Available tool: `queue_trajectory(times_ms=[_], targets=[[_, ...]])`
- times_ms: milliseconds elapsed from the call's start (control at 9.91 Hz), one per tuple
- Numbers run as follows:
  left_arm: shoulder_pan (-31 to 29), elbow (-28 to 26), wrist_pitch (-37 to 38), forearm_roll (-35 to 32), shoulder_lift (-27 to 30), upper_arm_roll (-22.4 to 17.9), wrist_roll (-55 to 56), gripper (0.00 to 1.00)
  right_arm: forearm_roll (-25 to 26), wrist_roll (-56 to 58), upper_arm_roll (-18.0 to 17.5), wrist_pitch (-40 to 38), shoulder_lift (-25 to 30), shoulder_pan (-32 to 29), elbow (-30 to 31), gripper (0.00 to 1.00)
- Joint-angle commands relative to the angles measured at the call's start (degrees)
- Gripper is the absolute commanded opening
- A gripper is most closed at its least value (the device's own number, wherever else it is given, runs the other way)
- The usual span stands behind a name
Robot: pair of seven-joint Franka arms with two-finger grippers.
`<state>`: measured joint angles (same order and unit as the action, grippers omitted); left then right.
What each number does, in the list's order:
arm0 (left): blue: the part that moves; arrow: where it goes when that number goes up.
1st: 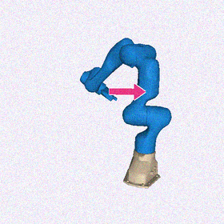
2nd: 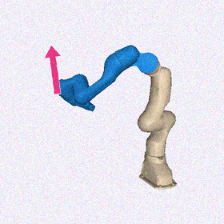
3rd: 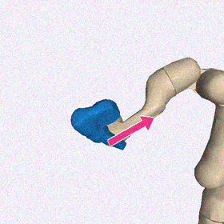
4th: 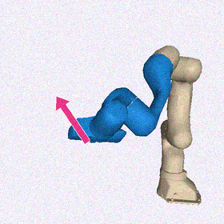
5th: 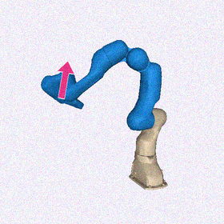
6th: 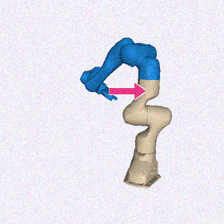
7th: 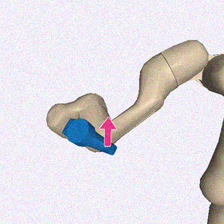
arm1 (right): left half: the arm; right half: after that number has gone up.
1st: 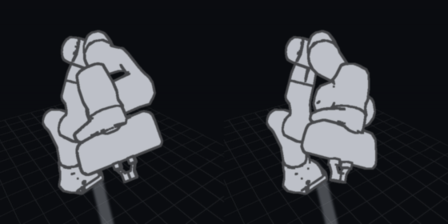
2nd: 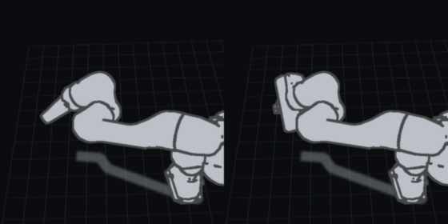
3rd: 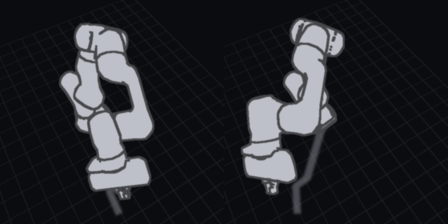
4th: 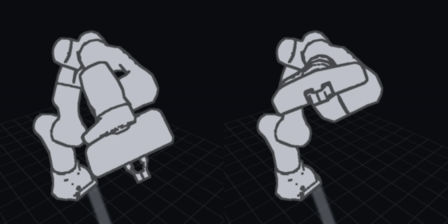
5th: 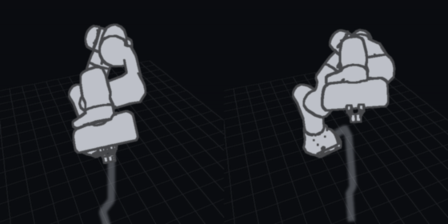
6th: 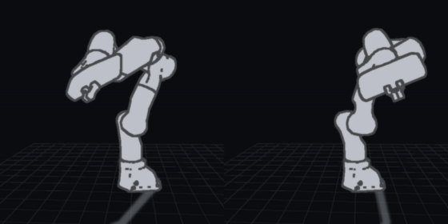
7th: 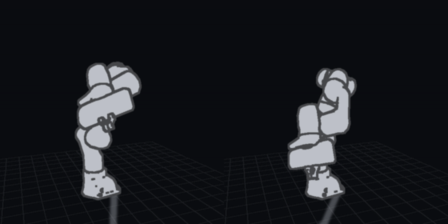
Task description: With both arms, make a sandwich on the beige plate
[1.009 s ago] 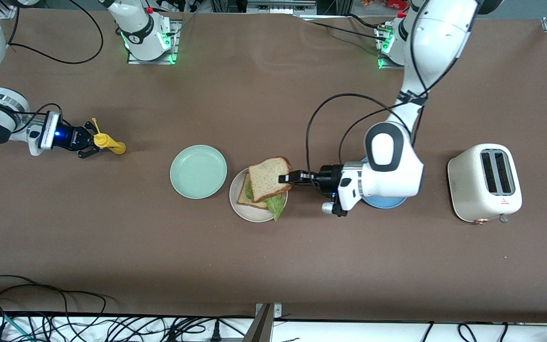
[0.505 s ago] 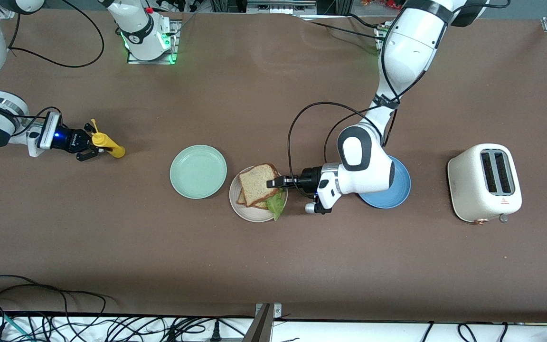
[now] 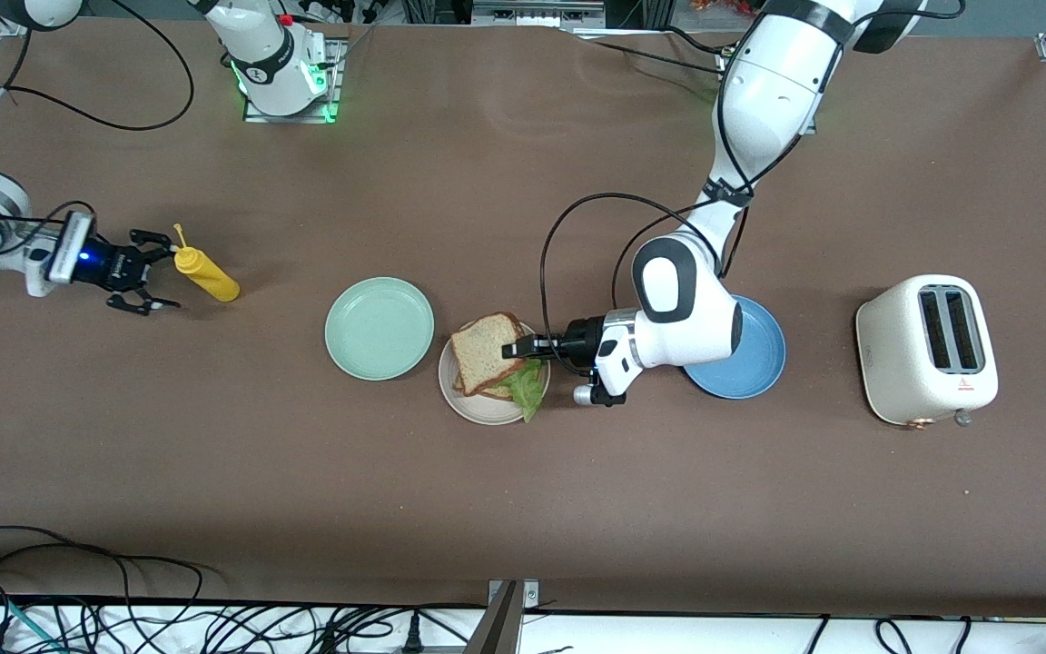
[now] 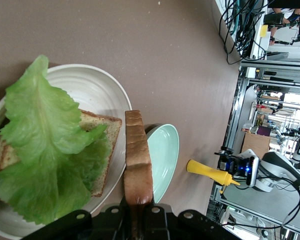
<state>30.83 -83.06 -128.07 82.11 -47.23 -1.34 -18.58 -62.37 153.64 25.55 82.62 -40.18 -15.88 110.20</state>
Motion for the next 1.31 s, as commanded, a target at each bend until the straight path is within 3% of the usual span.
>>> queue_trajectory(times_ms=[0, 202, 303, 404, 505, 706, 908, 1110, 1211], targets=[[1.0, 3.5, -0.7, 2.2, -3.0, -0.7, -0.5, 0.00, 6.3, -9.4, 2.7, -4.3, -0.9, -0.6, -11.6, 1.00], [0.6, 4.4, -0.7, 2.2, -3.9, -0.8, -0.7, 0.00, 11.5, -22.3, 2.0, -6.0, -0.3, -0.4, -22.9, 1.00], [0.5, 4.8, -0.6, 2.0, -4.2, -1.1, -1.6, 0.38, 13.7, -29.6, 1.5, -6.5, 0.2, -0.3, -26.5, 1.00], [0.4, 5.4, -0.6, 1.5, -4.2, -1.2, -3.2, 0.72, 16.7, -37.4, -1.4, -6.2, 1.2, -0.3, -29.9, 1.00], [0.3, 5.4, -0.6, 0.4, -3.8, -1.4, -3.8, 1.00, 20.1, -47.0, -3.6, -5.8, 2.2, -0.2, -32.2, 1.00], [0.2, 5.3, -0.6, -5.4, -3.7, -3.1, -3.3, 1.00, 32.8, -65.7, -11.7, -2.6, 3.9, -0.3, -39.6, 1.00], [-1.6, 4.5, -0.4, -9.8, -3.0, -3.7, -2.9, 1.00, 46.6, -88.8, -20.8, -0.7, 7.6, -0.3, -42.2, 1.00], [-2.6, 4.5, 0.3, -22.5, -1.3, -5.4, 3.7, 1.00, 58.5, -114.8, -27.6, -0.1, 12.6, -0.3, -42.2, 1.00], [-3.2, 4.7, 0.4, -29.2, -0.2, -6.1, 8.7, 1.00, 61.9, -126.4, -29.8, -0.1, 14.4, -0.3, -41.8, 1.00]])
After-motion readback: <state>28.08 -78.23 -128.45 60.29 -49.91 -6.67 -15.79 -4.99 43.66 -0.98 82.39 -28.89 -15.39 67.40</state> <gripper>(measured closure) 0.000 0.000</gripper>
